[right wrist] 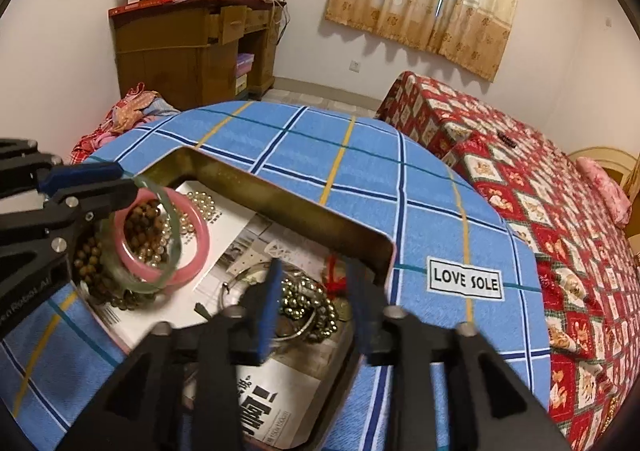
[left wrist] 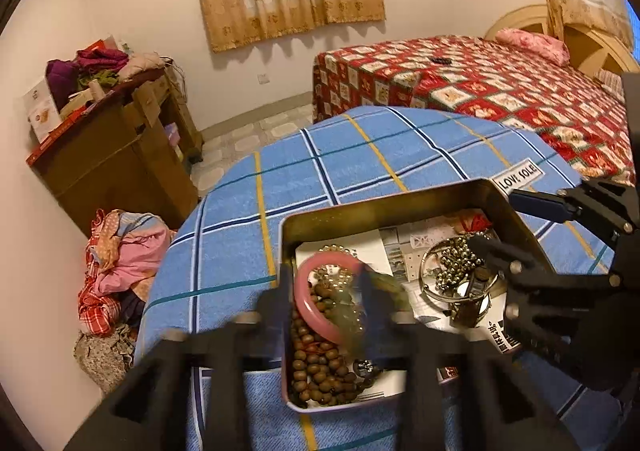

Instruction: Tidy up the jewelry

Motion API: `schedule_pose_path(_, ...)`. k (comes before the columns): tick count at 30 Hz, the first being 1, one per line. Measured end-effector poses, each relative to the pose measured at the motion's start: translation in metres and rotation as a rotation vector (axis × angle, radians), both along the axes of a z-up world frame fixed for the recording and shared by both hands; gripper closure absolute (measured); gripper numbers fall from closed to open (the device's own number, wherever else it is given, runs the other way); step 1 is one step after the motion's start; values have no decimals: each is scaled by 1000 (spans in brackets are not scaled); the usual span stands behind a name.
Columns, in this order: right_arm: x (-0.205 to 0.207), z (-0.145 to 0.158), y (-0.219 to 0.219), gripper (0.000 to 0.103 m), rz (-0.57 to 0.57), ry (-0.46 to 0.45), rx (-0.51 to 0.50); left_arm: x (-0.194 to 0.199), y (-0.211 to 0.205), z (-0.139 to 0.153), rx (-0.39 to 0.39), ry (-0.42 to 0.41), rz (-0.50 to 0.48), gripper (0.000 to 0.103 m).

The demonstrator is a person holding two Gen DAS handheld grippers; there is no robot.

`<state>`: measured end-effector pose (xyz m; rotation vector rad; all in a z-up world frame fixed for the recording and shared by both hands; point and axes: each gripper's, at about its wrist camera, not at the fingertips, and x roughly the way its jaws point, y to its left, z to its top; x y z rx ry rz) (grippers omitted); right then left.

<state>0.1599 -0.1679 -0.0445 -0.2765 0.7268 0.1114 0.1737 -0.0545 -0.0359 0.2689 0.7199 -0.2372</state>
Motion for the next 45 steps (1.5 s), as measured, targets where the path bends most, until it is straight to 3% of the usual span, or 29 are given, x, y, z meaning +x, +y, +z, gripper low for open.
schedule_pose_path(2, -2, 0, 0, 49, -2, -6, 3, -6, 6, 5, -6, -45, 27, 29)
schedule_pose_path(15, -16, 23, -12, 43, -64, -103, 33, -22, 37, 28, -64, -102, 89, 29)
schedule_pose_path(45, -20, 23, -6, 40, -49, -112, 31, -22, 31, 24, -40, -89, 81, 29)
